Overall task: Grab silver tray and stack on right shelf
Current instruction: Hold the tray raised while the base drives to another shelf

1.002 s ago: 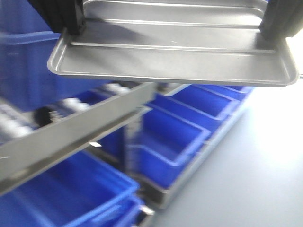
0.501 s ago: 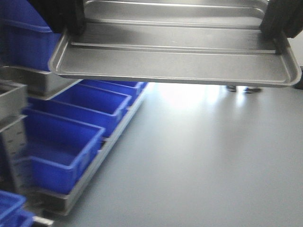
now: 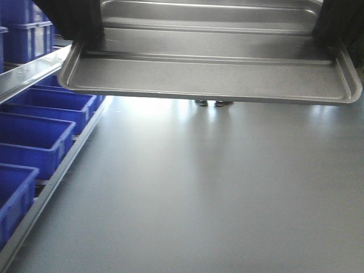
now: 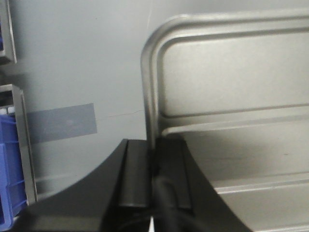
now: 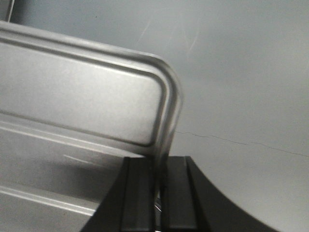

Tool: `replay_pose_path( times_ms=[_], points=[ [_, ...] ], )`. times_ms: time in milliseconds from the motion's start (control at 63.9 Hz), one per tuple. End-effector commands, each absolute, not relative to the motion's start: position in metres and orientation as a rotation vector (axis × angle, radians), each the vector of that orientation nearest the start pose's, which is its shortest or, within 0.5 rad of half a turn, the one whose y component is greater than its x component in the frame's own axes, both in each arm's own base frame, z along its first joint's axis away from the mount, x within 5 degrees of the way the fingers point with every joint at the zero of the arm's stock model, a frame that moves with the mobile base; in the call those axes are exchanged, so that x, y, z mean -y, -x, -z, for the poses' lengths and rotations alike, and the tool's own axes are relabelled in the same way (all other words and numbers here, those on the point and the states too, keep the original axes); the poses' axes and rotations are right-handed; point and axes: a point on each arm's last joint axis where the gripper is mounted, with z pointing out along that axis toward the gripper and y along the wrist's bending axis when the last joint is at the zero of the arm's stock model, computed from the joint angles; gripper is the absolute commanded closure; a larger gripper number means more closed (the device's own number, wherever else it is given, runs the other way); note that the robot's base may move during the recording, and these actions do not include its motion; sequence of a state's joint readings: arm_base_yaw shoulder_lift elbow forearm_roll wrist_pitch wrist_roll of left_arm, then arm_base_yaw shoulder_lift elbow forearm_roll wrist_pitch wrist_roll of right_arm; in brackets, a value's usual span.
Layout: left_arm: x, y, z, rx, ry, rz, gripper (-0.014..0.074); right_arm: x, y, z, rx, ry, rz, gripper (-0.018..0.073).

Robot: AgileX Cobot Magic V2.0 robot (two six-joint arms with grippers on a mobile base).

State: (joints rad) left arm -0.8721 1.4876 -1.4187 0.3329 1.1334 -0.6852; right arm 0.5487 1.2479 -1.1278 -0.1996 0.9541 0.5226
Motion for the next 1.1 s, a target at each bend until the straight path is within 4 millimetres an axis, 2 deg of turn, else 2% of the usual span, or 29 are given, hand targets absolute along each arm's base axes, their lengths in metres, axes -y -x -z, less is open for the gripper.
replay_pose_path(
  times_ms=[0, 1080],
  points=[
    [0.2163, -0.21, -0.3804, -2.472, -0.366, 0.204, 0.069, -0.118, -0.2199, -0.3687, -2.381, 0.149, -0.249, 0.0503],
    [0.2163, -0.21, -0.3804, -2.472, -0.366, 0.204, 0.0691, -0.118, -0.2199, -0.3687, -2.381, 0.149, -0.249, 0.0503]
  ],
)
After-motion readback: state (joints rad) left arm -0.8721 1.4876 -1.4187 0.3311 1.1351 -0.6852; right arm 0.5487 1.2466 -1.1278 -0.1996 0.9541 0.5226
